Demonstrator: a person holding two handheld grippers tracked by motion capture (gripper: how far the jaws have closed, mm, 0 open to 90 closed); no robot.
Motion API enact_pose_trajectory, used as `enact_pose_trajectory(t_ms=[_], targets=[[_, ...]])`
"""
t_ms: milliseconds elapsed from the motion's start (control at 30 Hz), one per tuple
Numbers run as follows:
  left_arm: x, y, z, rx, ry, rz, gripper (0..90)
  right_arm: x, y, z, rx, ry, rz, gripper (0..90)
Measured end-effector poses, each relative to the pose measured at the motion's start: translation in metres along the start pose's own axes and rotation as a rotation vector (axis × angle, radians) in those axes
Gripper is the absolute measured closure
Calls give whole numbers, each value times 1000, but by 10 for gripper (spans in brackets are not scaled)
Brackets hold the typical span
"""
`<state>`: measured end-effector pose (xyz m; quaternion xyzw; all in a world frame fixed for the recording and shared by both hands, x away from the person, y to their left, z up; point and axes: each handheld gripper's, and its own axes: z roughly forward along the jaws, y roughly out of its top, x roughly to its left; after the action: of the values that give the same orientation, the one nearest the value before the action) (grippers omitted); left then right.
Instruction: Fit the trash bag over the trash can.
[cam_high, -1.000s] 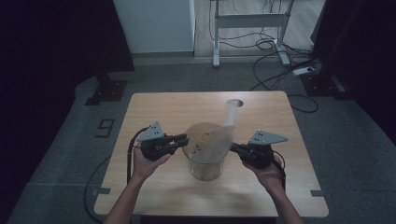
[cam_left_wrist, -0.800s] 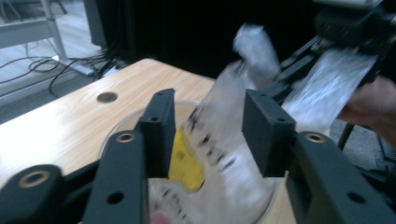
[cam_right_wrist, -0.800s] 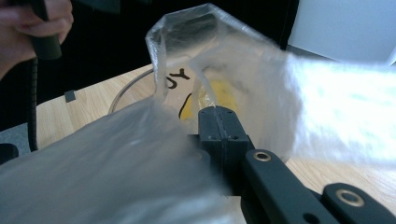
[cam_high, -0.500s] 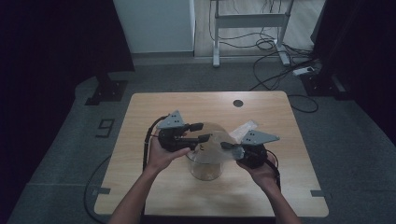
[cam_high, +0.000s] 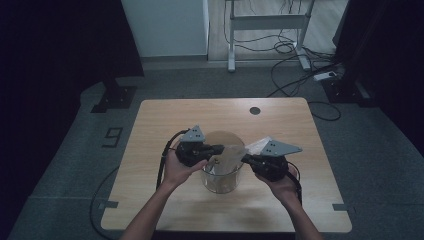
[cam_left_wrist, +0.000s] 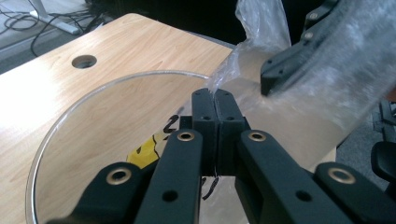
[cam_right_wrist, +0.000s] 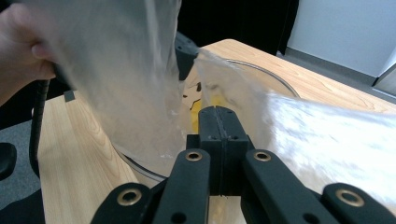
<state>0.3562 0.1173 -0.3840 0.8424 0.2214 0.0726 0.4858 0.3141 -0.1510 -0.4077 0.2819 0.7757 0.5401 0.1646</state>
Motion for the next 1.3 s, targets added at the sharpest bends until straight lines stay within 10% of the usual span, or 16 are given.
enact_pose_trajectory(t_ms=[767,1300], targets=[[29,-42,-29,-119,13,-132,900,-14,-15,-14,-30,-38,60,895],[24,-38,-22,-134,30,-140,900,24,-14,-14,-68,83,80,738]])
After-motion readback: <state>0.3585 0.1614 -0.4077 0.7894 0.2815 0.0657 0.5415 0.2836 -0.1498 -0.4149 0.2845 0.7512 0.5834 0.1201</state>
